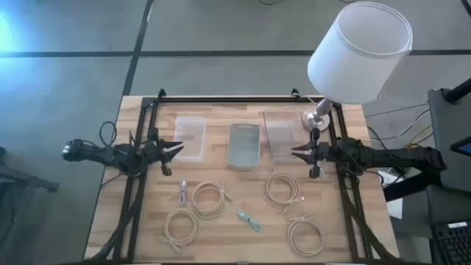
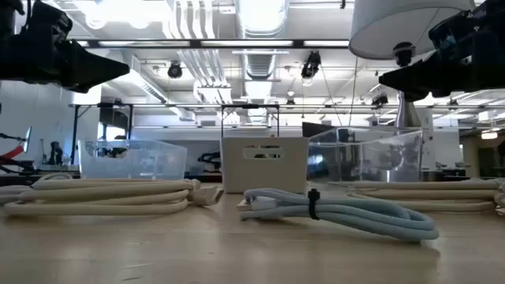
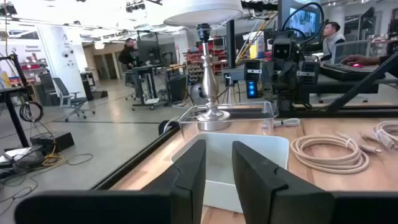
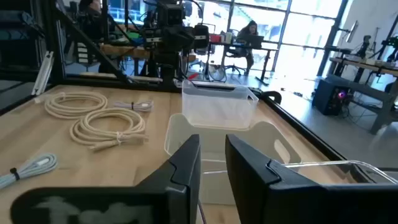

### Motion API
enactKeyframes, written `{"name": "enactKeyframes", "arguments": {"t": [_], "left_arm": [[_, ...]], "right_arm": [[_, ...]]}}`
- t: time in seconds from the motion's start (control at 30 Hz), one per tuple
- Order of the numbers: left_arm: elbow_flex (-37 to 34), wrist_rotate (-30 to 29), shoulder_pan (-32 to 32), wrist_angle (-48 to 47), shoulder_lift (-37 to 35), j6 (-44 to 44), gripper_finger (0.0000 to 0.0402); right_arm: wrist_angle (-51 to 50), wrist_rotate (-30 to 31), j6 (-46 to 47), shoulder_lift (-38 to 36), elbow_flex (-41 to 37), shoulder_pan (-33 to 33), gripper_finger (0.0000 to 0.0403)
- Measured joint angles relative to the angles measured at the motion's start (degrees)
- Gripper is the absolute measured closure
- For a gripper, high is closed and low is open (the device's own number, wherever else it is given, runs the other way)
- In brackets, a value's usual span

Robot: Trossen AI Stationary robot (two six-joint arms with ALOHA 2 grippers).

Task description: Pick & Place USB Port

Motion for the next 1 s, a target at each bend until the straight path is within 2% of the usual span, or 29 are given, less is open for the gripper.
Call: {"name": "enactKeyframes", "arguments": {"t": [0.63, 1.0], "left_arm": [[0.01, -0.01, -0.02, 0.01, 0.00, 0.00, 0.0321], [0.02, 0.00, 0.00, 0.00, 0.00, 0.02, 0.0321]], "right_arm": [[0.00, 0.00, 0.00, -0.02, 0.00, 0.04, 0.0314], [0.00, 0.00, -0.10, 0.00, 0.00, 0.02, 0.0332]]}}
